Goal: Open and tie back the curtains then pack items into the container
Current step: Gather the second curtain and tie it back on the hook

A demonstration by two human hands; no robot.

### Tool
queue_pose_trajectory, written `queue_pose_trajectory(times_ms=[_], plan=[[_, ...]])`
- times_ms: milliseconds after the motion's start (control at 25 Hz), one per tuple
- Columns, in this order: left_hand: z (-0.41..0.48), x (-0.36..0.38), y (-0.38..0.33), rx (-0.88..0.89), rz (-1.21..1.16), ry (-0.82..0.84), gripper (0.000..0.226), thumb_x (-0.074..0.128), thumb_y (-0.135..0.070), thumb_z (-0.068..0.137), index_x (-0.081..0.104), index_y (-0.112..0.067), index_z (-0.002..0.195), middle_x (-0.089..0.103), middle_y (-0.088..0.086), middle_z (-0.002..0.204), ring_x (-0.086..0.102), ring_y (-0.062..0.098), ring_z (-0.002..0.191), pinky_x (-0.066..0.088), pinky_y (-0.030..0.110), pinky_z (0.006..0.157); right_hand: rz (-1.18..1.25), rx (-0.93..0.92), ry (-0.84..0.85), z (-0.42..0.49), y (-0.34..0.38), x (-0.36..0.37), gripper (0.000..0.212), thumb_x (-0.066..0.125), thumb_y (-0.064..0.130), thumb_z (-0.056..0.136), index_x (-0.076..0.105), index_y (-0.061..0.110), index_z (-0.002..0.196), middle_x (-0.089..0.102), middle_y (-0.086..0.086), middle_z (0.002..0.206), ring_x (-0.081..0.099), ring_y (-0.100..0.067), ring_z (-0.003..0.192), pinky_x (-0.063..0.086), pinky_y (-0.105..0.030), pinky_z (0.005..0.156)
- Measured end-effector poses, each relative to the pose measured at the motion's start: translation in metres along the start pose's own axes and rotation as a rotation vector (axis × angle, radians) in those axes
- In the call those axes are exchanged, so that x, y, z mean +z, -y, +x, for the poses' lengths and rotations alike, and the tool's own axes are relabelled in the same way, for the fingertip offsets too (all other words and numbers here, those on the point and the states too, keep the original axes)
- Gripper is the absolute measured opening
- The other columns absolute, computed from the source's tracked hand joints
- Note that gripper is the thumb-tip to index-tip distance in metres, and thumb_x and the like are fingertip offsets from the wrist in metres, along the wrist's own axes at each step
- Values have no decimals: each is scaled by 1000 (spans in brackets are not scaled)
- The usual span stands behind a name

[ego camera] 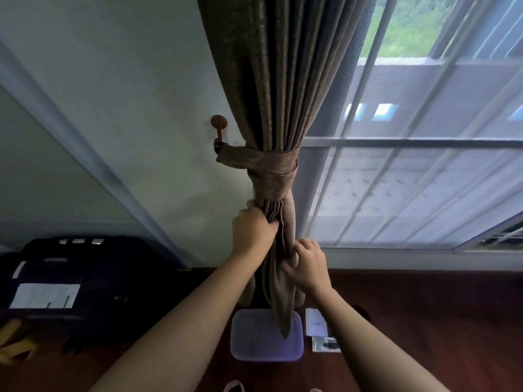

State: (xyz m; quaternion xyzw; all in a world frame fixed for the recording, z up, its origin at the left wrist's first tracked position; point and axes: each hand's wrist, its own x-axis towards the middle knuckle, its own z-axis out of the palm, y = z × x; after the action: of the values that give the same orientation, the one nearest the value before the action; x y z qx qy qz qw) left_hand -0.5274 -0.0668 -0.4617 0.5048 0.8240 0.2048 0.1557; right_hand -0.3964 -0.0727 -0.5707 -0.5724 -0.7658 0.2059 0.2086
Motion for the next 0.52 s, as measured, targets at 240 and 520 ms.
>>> queue_pose_trajectory(times_ms=[240, 520], plan=[[17, 6, 29, 84, -292, 270, 83, 68, -34, 74, 25, -20, 144, 61, 8, 123, 59, 29, 111, 48, 36, 94, 215, 153, -144, -9, 4, 3, 42, 65, 15, 75, 47, 2, 111, 47, -14, 104, 50, -29, 91, 48, -46, 79], [32, 52, 77, 72, -277, 358, 79, 70, -20, 80, 26, -13, 145, 57, 11, 130, 55, 29, 119, 44, 32, 98, 104, 243, 189, 23, 11, 31, 45, 61, 33, 83, 45, 4, 115, 56, -16, 112, 57, -40, 99, 39, -34, 69]])
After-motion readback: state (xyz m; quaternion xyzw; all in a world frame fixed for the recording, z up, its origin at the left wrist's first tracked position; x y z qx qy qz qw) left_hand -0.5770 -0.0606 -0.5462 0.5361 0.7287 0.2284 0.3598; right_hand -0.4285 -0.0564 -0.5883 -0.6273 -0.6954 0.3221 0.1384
